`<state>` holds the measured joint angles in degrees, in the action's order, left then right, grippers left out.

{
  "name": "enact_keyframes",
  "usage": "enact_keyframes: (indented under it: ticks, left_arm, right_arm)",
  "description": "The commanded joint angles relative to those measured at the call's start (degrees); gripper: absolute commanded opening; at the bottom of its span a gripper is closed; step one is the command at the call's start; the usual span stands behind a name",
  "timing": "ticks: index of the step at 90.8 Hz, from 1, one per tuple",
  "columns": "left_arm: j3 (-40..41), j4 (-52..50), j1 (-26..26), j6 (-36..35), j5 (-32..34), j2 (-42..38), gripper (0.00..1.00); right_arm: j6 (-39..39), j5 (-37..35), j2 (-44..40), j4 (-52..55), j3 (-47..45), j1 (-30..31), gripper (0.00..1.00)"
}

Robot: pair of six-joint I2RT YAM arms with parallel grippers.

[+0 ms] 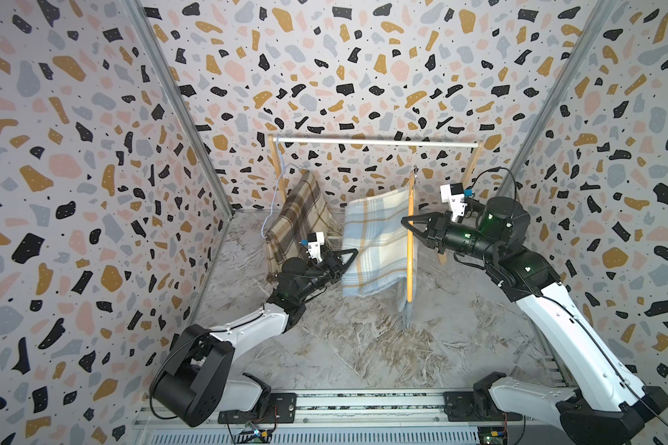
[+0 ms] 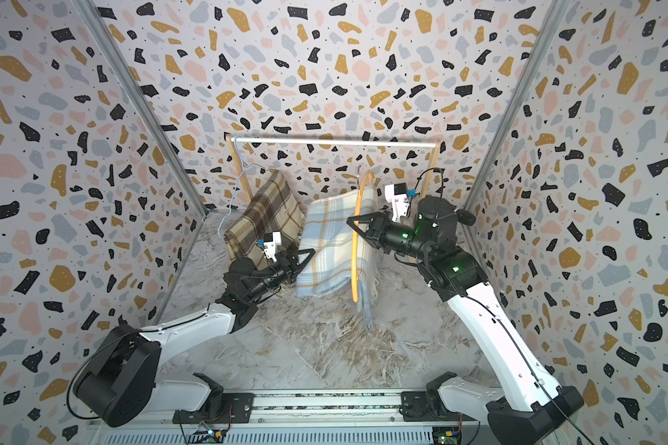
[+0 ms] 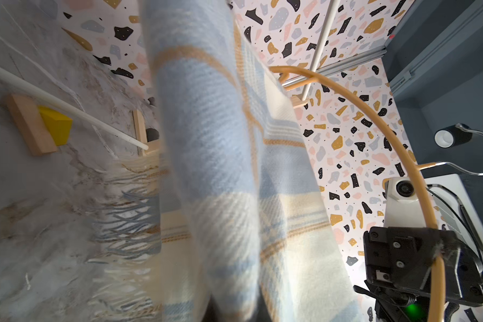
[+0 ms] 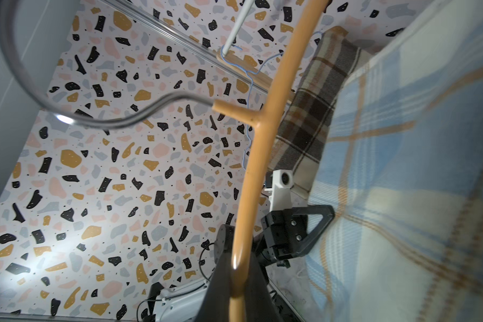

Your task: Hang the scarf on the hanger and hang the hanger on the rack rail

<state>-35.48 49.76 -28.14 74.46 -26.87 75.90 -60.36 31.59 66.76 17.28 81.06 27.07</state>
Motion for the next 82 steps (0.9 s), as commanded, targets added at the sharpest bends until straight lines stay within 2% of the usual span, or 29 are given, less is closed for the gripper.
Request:
enact_keyframes:
  ticks: [1, 24, 34, 49, 82]
  left_arm:
    - [-0.10, -5.85, 0.83, -5.73, 0.21, -4.22, 0.00]
    - [-3.24, -13.73, 1.81, -9.65, -1.13, -8.09, 0.00]
    - [-5.70, -18.46, 3.03, -11.93, -2.57, -8.97, 0.00]
    - [-8.29, -23.25, 6.29, -12.93, -5.74, -9.90, 0.00]
    - [-13.55, -30.21, 9.92, -14.89, -9.75, -11.00, 0.00]
  right_arm:
    - [8.78, -6.67, -2.07, 0.28, 0.20, -0.37, 0.00]
    - [11.90, -9.29, -1.38, 2.71, -4.32, -0.47, 0.00]
    - [12.39, -8.14, -0.71, 2.77, -5.58, -0.55, 0.00]
    - [13.06, -6.66, -0.06, 3.42, -7.40, -0.68, 0.00]
    - [14.02, -7.85, 1.05, 3.82, -10.57, -1.10, 0.00]
